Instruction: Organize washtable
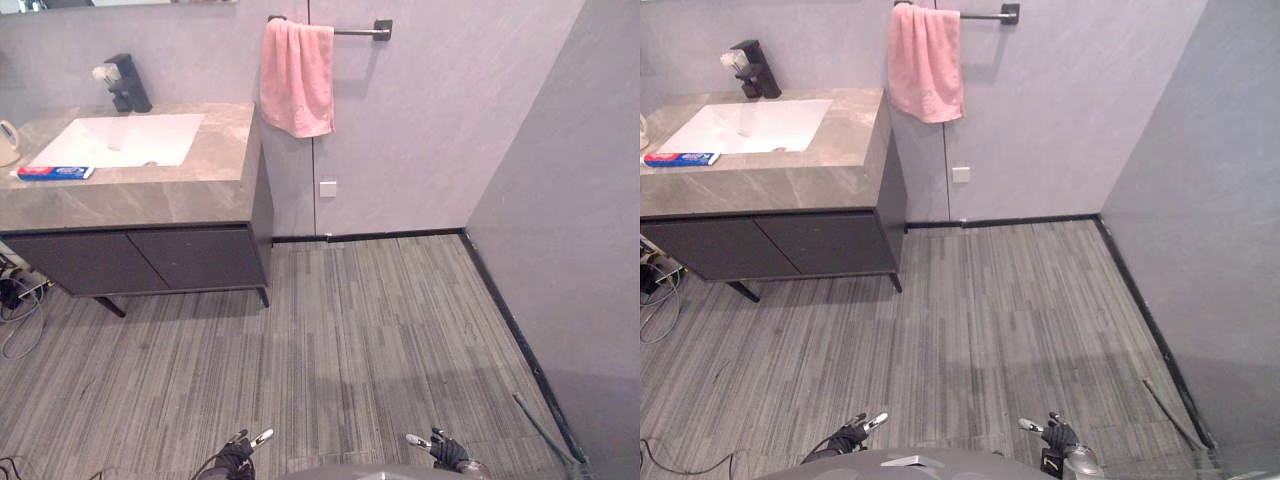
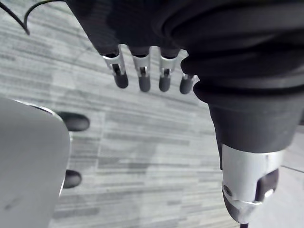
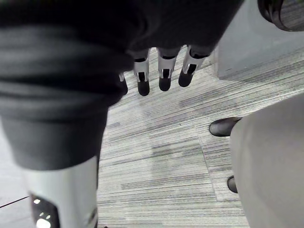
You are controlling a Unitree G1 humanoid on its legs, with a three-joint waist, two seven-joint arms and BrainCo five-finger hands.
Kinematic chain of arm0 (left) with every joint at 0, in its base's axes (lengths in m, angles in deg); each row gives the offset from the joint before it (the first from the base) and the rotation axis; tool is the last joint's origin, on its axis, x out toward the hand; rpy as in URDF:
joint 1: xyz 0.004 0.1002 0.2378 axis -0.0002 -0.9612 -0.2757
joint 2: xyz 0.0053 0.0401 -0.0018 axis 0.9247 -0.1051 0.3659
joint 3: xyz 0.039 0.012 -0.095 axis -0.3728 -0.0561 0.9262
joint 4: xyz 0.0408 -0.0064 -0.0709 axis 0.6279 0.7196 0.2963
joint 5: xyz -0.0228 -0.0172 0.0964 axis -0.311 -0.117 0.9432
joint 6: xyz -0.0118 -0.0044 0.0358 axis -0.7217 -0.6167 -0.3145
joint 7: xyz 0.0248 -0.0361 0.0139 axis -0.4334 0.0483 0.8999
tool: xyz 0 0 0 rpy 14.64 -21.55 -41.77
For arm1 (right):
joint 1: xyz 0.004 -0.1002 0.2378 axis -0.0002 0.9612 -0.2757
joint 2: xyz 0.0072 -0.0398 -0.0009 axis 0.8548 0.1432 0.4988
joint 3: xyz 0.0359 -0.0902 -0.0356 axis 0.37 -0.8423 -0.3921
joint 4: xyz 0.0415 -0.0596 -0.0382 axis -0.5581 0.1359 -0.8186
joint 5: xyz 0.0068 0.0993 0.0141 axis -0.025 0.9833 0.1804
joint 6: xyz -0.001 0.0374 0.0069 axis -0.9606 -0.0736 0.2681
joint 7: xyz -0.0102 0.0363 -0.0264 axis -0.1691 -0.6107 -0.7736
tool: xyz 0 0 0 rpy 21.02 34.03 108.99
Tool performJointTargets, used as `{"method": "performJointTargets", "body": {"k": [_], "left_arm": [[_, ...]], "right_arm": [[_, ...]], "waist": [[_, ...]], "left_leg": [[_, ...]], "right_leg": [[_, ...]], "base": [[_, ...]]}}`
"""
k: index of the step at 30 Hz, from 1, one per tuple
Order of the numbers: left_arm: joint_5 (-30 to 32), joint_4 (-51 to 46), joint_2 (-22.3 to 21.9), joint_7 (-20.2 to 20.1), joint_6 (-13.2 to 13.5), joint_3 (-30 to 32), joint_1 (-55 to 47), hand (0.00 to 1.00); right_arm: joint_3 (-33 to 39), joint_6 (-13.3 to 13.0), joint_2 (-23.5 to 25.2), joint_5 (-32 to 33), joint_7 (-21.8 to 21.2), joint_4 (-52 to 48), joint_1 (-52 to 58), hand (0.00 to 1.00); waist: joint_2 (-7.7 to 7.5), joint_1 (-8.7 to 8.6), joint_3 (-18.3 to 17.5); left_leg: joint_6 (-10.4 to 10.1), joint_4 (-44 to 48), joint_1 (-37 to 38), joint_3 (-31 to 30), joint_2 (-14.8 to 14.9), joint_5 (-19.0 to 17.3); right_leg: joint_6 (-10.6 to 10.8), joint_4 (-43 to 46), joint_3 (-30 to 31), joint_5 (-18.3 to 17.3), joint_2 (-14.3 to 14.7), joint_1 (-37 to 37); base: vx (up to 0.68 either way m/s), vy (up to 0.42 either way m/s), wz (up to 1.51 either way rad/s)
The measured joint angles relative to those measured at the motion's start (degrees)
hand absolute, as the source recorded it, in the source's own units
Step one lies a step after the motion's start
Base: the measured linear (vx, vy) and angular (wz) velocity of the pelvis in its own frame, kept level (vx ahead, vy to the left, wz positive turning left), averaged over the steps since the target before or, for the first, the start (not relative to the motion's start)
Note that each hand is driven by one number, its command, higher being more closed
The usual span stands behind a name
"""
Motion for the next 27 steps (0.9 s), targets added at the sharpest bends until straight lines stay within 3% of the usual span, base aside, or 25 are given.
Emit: {"method": "performJointTargets", "body": {"k": [27], "left_arm": [[0.0, 0.0, -1.4, 0.0, 0.0, -1.1, 0.5, 0.00]], "right_arm": [[-0.5, 0.0, 0.0, 0.1, 0.0, 0.1, -0.1, 0.00]], "waist": [[-0.14, -0.60, 0.3]], "left_leg": [[0.0, 0.0, 0.7, 0.0, 0.0, -0.1]], "right_leg": [[0.2, -0.1, -0.5, -0.4, -0.1, 0.6]], "base": [[0.00, -0.001, 0.00]]}}
